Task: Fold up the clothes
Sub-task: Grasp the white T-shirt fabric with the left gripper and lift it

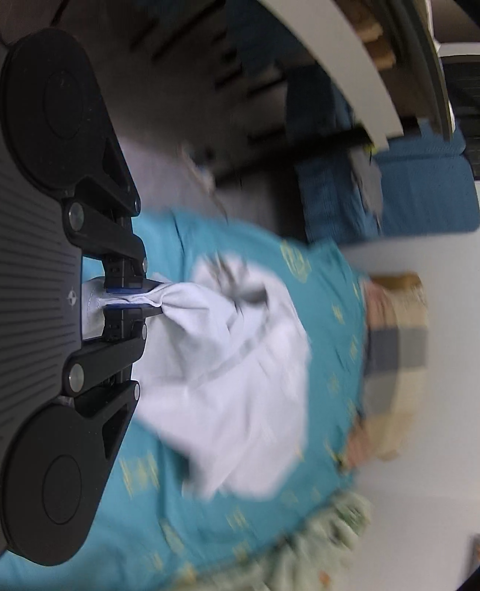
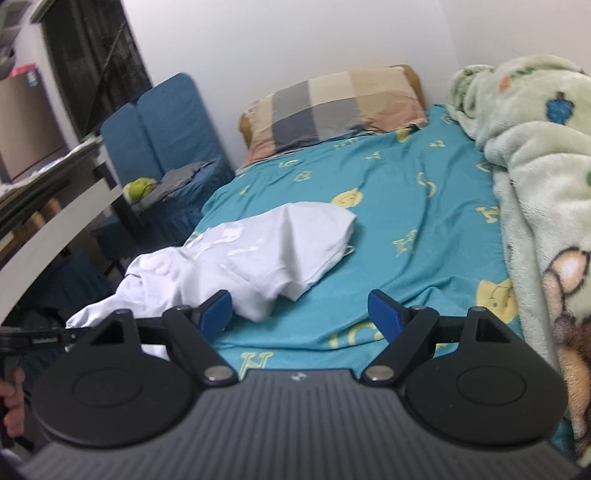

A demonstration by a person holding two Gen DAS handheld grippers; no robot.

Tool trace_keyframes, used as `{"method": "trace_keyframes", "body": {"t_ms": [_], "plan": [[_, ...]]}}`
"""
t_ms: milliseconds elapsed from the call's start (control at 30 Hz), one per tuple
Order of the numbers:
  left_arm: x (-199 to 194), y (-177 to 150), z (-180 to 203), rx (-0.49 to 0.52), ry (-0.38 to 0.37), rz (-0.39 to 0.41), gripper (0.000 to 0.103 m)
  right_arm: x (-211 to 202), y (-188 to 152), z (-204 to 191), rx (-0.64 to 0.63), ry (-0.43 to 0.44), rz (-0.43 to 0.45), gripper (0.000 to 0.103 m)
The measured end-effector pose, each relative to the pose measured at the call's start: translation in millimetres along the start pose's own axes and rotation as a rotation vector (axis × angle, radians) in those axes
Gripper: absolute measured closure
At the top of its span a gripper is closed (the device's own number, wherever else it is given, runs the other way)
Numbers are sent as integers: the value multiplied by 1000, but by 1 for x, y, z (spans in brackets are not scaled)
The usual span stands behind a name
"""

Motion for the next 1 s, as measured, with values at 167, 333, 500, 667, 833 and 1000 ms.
{"method": "trace_keyframes", "body": {"t_ms": [167,333,500,667,833,1000], "plan": [[0,-10,-5,11,8,9,90,-8,-2,-6,-4,-22,-8,21],[-1,-19,-8,26,19,28,44,-15,-3,8,80,-67,-9,21],[-19,-17,35,171,-9,145,33,-17,-6,25,198,-79,-38,21],[-6,-18,108,374,-70,163,25,-26,-3,34,249,-57,-1,21],[31,-25,184,602,-58,222,26,-18,-4,42,262,-52,-5,21],[76,-37,242,809,29,254,29,-4,-7,53,291,-49,-25,21]]}}
Point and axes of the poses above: each gripper's, at about its wrist camera, not at the fingertips, and x roughly the way its jaws point, z to its right, y to its top, the point moved 2 cm from there along x, roughly the way its jaws point, and after that the axes turned 4 degrees about y, right-handed, at the moved point
